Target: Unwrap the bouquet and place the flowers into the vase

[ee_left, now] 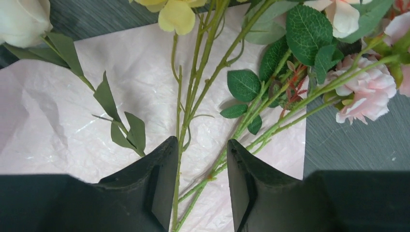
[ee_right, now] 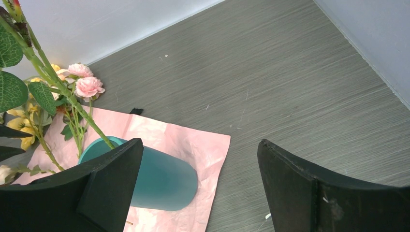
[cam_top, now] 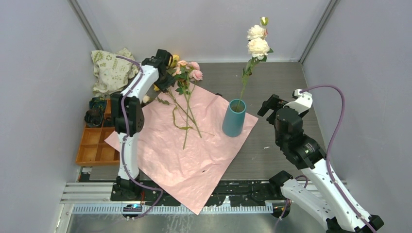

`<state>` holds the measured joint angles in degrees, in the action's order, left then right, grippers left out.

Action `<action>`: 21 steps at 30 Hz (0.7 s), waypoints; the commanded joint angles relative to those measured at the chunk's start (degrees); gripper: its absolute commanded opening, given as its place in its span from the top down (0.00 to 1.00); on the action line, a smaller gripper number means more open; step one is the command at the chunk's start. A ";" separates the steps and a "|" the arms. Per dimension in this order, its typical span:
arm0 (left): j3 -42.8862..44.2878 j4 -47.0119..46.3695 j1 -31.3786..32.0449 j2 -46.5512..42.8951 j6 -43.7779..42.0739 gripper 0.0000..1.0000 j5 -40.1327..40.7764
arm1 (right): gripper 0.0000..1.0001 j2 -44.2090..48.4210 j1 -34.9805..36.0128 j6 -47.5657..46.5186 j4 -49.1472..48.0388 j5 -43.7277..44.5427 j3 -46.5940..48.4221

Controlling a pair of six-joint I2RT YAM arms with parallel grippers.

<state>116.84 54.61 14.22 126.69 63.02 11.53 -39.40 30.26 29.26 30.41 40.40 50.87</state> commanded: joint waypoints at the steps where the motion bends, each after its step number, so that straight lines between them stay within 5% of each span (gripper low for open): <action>1: 5.19 2.82 -1.47 2.79 1.05 0.57 1.80 | 0.07 0.15 -0.03 0.45 -2.20 1.07 0.02; 21: 16.95 3.67 -3.12 17.77 0.23 0.60 -1.39 | 0.07 -0.76 -0.03 0.50 -1.84 0.38 0.72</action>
<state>130.93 58.52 11.46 143.06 63.13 11.20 -39.92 30.26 29.26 30.44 40.38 50.87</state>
